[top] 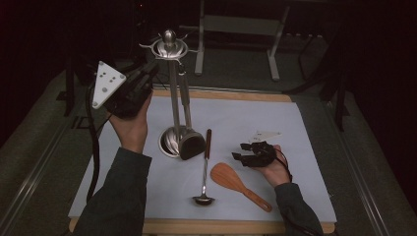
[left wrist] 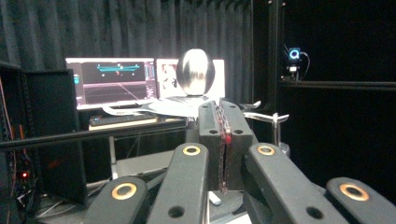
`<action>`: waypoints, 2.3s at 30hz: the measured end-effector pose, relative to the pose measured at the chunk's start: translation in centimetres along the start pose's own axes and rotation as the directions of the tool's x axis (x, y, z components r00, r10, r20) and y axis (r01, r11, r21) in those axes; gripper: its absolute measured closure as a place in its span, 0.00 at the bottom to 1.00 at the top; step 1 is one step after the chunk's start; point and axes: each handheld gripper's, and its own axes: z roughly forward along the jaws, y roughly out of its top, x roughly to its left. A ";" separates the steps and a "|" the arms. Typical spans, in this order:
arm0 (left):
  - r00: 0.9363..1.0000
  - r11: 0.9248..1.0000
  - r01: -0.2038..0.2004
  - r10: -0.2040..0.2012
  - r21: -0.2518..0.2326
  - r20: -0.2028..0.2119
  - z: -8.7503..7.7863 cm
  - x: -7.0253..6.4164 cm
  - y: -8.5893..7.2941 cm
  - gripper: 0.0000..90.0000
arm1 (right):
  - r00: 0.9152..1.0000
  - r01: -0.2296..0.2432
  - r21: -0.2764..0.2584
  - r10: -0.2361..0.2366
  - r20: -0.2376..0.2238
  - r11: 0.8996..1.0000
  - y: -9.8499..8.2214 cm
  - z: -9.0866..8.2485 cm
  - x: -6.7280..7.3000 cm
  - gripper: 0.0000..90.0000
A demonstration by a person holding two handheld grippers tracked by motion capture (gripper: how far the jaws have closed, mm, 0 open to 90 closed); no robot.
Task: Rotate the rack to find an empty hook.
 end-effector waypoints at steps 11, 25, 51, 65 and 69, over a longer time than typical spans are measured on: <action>0.998 1.000 -0.017 0.017 0.013 -0.057 0.3 0.0 0.0 1.00 | 1.000 0.005 -0.002 -0.005 -0.021 1.000 -0.3 0.5 0.2 0.51; 0.994 0.999 0.036 -0.032 0.036 -0.105 1.2 2.2 0.4 1.00 | 1.000 -0.002 -0.002 0.002 -0.021 1.000 -0.8 0.3 -0.1 0.51; 0.989 0.996 0.028 -0.015 0.087 -0.147 3.3 4.1 1.0 1.00 | 1.000 -0.006 -0.009 0.006 -0.019 1.000 -1.2 -0.1 -0.7 0.51; 0.987 0.997 -0.001 0.013 0.074 -0.160 2.6 4.3 1.0 1.00 | 1.000 -0.011 -0.006 0.011 -0.018 1.000 -1.5 -0.1 -0.7 0.51; 0.985 0.996 -0.010 0.026 0.091 -0.173 2.8 4.3 0.9 1.00 | 1.000 -0.012 -0.005 0.012 -0.018 1.000 -1.7 -0.1 -0.8 0.51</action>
